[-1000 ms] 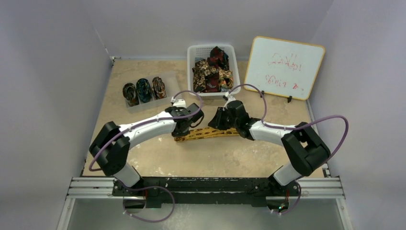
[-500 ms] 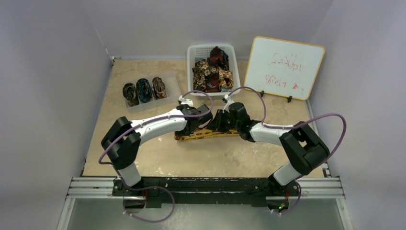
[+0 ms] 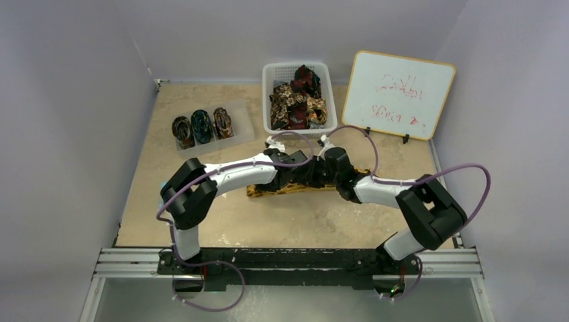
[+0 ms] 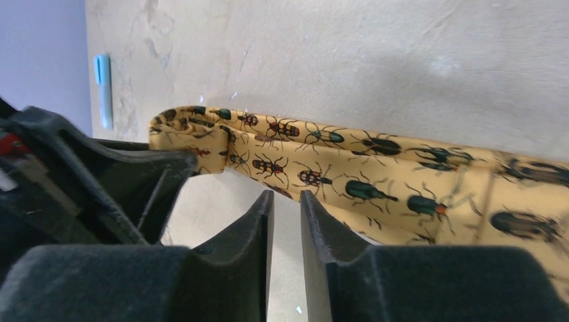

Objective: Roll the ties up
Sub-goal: Roll the tie at the center of the board.

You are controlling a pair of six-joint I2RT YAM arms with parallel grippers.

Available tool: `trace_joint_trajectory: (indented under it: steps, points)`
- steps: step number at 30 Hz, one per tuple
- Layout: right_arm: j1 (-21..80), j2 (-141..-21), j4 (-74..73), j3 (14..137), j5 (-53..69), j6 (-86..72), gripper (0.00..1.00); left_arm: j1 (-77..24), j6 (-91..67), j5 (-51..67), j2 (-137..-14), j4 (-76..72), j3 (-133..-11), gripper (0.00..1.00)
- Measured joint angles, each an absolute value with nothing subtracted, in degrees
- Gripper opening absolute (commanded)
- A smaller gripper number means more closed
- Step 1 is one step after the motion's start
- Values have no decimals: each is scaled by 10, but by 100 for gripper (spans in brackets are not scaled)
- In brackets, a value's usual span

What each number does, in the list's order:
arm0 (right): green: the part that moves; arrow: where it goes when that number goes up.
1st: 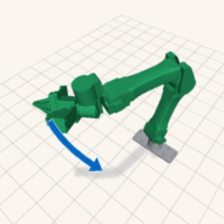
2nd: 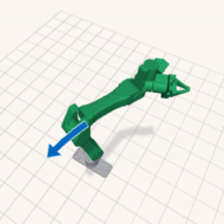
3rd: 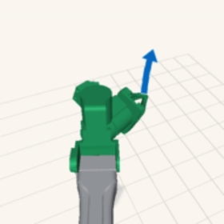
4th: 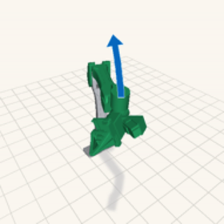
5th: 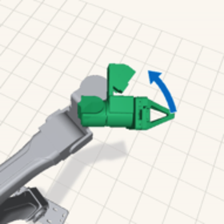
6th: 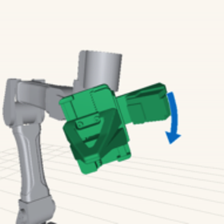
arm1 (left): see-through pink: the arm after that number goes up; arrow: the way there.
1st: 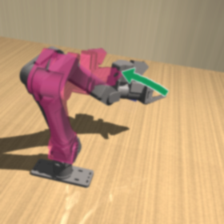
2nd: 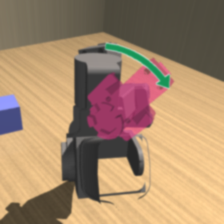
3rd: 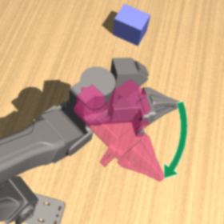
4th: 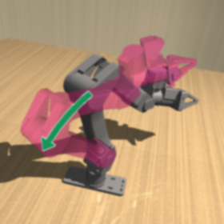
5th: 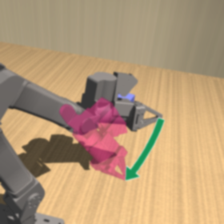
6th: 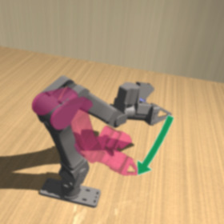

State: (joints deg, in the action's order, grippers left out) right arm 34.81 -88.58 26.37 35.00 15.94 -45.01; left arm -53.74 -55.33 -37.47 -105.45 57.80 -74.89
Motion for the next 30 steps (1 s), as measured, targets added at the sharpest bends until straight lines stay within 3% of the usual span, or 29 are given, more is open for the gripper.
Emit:
trace_joint_trajectory:
  steps: [6, 14, 19, 22, 28, 30]
  points:
    - [328, -781, 268, 286, 95, -486, 52, -540, -538, -348, -1079, 538, -771, 43]
    - [319, -747, 266, 270, 66, -498, 59, -540, -496, -278, -1083, 451, -770, 53]
    - [318, -752, 263, 270, 73, -487, 71, -540, -489, -256, -1080, 429, -768, 58]
    - [318, -752, 263, 271, 80, -469, 77, -540, -489, -245, -1047, 412, -745, 61]
    - [318, -753, 278, 295, 121, -380, 78, -518, -483, -213, -884, 367, -661, 62]
    - [318, -754, 307, 305, 143, -345, 84, -495, -480, -196, -827, 346, -625, 63]
